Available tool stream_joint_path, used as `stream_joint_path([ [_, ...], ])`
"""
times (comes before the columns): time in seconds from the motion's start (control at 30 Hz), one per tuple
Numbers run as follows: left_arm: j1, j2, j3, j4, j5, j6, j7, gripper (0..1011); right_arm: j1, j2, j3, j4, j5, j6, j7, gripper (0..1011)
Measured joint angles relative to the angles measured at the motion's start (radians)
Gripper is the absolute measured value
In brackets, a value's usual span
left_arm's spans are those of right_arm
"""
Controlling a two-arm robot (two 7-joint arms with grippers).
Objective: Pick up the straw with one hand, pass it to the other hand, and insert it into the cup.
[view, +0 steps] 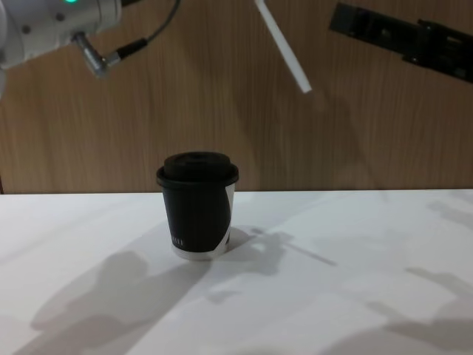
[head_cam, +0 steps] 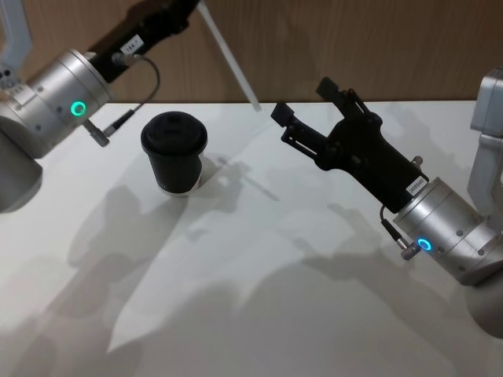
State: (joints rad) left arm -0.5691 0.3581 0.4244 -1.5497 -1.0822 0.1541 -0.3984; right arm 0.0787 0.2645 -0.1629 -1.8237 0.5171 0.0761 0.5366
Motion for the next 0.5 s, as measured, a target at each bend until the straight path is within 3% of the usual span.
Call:
stream_joint_path([
  [0.5,0.023,0.084,-0.01,-0.103,0.155,-0.025,0.157,14,0.0,0.0,0.0,0.0,0.0,0.0,0.0,1001],
])
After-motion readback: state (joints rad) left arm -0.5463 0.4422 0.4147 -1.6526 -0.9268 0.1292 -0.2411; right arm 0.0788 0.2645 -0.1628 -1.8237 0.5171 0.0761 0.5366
